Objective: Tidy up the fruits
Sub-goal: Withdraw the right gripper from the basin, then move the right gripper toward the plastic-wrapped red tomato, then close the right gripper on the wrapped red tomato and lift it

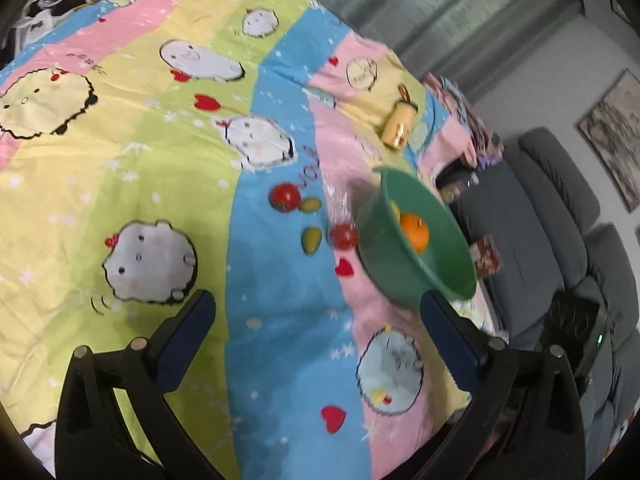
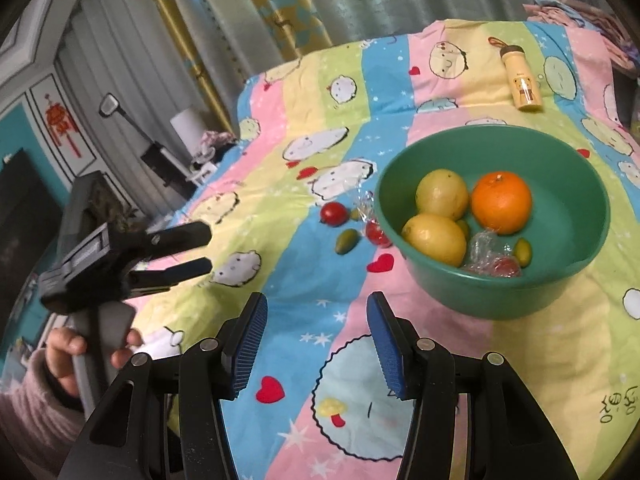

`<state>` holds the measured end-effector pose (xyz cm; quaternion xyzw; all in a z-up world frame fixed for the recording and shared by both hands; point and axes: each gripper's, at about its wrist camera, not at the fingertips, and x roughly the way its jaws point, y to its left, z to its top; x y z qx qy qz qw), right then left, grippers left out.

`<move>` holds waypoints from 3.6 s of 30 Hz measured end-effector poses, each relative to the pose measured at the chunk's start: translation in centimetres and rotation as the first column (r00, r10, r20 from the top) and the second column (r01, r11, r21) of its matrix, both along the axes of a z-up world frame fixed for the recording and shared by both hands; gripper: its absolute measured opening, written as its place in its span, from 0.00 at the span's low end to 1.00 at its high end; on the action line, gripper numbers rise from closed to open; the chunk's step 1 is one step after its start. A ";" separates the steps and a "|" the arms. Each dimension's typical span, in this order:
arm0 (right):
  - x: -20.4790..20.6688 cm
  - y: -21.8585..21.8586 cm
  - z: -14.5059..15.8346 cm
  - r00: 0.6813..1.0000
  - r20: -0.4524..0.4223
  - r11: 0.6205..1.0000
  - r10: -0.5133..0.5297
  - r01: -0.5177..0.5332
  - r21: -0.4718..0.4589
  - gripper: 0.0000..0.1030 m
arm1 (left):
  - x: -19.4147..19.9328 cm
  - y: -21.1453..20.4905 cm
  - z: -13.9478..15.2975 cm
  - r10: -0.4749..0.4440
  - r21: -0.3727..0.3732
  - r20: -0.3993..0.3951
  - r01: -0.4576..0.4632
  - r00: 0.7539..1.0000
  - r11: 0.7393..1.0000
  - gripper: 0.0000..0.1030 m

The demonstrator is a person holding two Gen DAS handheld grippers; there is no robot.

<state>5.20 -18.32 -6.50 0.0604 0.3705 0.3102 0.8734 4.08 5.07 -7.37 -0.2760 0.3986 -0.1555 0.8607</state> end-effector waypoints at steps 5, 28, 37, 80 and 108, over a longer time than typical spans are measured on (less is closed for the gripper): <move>1.1 1.6 -0.8 0.999 0.024 0.998 -0.028 0.029 -0.049 0.51 | 0.0 0.9 -1.4 -0.023 -0.076 -0.060 0.018 0.998 0.997 0.99; 7.7 1.0 -4.0 0.974 -0.020 0.967 -0.227 0.223 -0.124 0.51 | 4.8 1.8 -1.8 -0.037 0.085 -0.020 0.039 0.999 0.996 0.99; 8.3 2.8 -4.3 0.984 -0.046 0.978 -0.170 0.163 -0.129 0.51 | 8.9 -1.3 -1.3 -0.065 0.325 0.049 0.046 0.997 0.945 0.99; 12.2 3.6 -6.4 0.945 -0.160 0.949 -0.285 0.301 0.090 0.35 | 15.1 -3.9 -5.1 -0.278 0.461 0.001 0.247 0.961 0.852 0.39; 8.8 3.3 -5.0 0.976 -0.146 0.975 -0.159 0.179 0.135 0.35 | 9.6 -3.4 -3.4 -0.126 0.484 0.021 0.100 0.992 0.869 0.30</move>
